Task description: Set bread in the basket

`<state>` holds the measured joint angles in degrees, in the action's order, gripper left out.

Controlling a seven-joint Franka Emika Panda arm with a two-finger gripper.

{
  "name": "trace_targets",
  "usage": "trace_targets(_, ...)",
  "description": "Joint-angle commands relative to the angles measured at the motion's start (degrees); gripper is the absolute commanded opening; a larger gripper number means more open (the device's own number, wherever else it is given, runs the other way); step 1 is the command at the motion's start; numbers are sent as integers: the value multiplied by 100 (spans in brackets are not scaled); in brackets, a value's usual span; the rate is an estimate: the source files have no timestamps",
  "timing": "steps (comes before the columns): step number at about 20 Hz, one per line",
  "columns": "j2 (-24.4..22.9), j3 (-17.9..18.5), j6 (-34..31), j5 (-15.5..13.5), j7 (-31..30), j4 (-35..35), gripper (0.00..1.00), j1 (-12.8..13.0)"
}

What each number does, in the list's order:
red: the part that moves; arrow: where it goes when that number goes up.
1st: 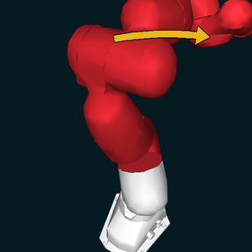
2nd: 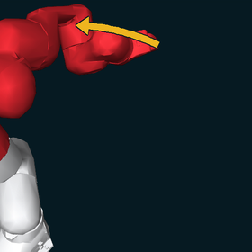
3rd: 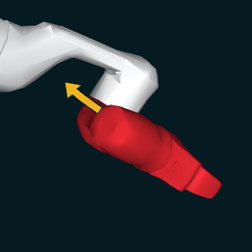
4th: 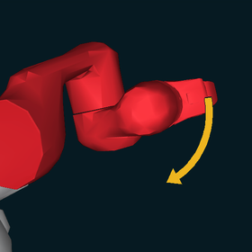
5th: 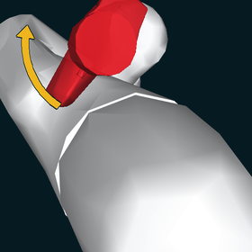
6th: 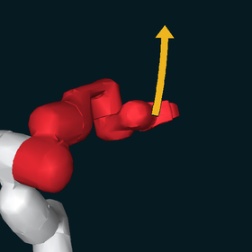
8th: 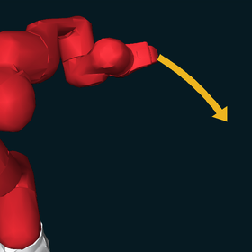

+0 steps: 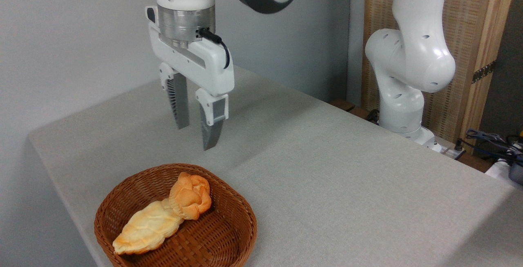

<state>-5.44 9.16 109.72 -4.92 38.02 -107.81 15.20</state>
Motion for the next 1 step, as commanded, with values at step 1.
trace_targets(1, 52, 51, -337, 228, -250, 111, 100, 44)
